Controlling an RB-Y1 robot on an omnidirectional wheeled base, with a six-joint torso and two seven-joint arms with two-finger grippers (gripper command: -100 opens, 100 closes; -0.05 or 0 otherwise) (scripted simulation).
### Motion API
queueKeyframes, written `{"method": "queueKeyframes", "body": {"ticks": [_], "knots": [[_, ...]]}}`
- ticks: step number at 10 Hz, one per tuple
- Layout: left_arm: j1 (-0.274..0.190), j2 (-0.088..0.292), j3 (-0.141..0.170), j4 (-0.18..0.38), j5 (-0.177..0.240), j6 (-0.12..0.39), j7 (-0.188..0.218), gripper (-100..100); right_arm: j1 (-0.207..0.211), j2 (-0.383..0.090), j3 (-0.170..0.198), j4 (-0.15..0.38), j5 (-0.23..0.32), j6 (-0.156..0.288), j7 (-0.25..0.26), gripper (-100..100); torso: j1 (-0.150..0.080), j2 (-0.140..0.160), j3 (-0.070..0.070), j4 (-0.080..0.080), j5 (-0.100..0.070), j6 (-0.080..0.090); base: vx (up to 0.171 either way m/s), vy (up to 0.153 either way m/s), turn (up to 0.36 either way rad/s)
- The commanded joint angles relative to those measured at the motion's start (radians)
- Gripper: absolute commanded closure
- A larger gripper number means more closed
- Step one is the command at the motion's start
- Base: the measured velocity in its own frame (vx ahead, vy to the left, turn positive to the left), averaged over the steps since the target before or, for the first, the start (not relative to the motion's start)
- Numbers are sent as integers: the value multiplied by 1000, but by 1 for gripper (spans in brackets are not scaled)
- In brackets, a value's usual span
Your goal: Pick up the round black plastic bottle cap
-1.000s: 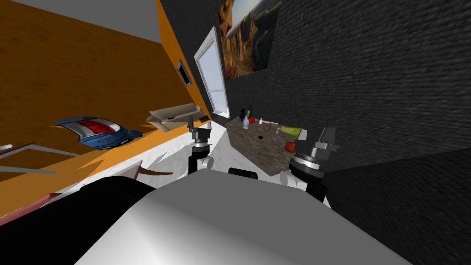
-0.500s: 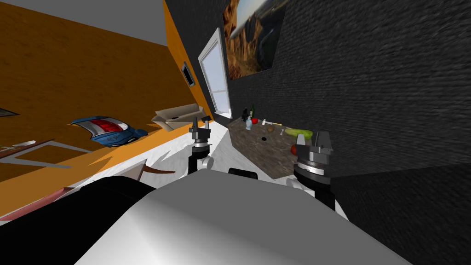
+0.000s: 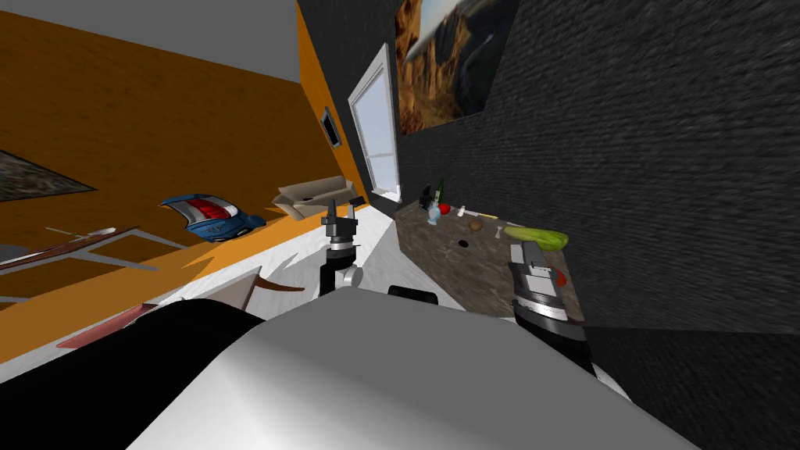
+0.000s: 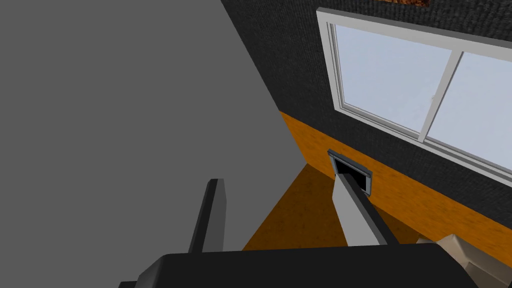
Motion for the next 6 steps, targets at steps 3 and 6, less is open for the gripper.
{"method": "queueKeyframes", "body": {"ticks": [3, 6], "knots": [[0, 0, 0, 0, 0, 0, 0, 0, 108, -18, -35, 8, 81, 1, 81, -100, -4, 4, 2, 1, -1, 0, 78, 87, 113], [0, 0, 0, 0, 0, 0, 0, 0, 168, -26, -50, 14, 114, -1, 113, -100, -4, 3, 2, 1, -1, 0, 76, 64, 71]]}}
